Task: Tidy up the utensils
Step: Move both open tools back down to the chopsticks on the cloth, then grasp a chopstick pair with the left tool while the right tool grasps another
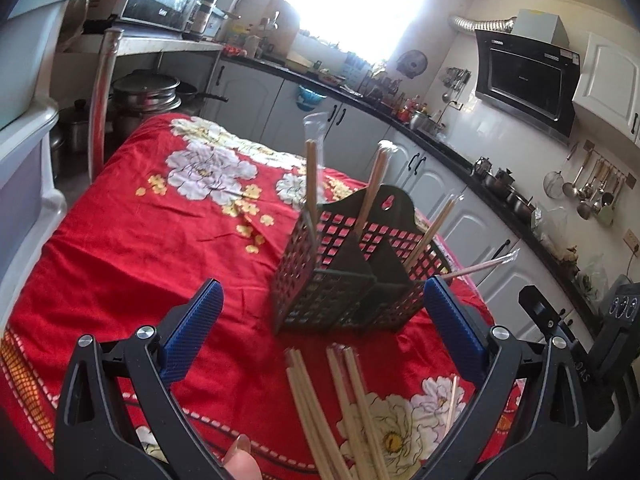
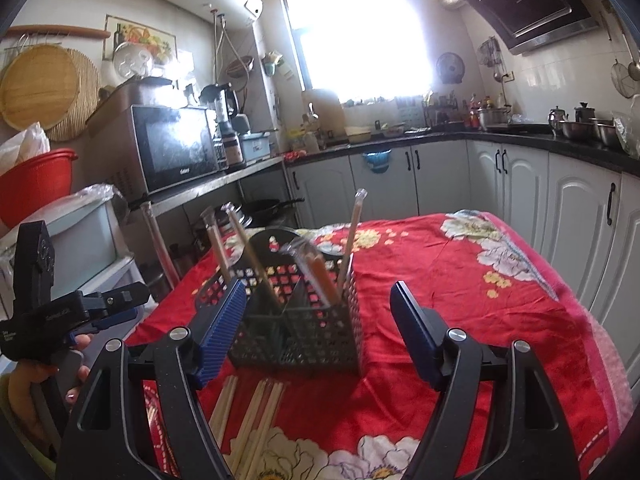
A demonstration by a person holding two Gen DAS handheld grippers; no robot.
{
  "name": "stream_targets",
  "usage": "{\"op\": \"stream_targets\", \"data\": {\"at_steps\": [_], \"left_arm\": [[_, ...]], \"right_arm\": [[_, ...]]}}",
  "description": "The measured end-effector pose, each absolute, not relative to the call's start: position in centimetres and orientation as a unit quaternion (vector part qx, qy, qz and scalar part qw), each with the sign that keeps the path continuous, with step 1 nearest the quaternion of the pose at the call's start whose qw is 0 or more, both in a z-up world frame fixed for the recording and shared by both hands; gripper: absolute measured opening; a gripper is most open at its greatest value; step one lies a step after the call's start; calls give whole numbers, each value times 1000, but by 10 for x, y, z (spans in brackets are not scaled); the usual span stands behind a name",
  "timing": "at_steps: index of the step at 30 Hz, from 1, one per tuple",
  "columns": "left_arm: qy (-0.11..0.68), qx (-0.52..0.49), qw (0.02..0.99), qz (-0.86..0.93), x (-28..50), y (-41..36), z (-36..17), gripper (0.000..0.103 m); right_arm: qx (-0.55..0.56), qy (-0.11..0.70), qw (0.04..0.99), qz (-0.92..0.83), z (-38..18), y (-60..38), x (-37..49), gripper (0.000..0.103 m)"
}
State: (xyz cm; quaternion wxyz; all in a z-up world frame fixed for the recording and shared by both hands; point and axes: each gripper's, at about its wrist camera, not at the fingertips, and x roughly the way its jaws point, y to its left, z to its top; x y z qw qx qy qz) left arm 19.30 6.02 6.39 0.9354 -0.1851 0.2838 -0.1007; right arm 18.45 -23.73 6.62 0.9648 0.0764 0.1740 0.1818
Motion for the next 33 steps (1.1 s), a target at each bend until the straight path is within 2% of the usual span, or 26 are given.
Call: {"op": "stream_targets", "data": {"at_steps": [14, 19, 22, 24, 28, 33], "left_arm": [[348, -174, 917, -91, 195, 68, 28, 90], [380, -177, 903, -93, 199, 70, 11, 69], [395, -181, 895, -100, 203, 70, 2, 61], [404, -183, 890, -106, 205, 69, -2, 55], [426, -180, 878, -122, 215, 63, -12, 41], [447, -178, 866, -136, 227, 53, -22, 35]], "right_arm": [[49, 248, 944, 210, 38, -206, 190, 72], [33, 298, 930, 212, 19, -192, 198, 72], [24, 326, 920, 215, 6, -183, 203, 67], [19, 340, 915, 215, -1, -179, 206, 59], [15, 378, 900, 217, -17, -171, 215, 49], [26, 409, 883, 228, -33, -168, 224, 36]]}}
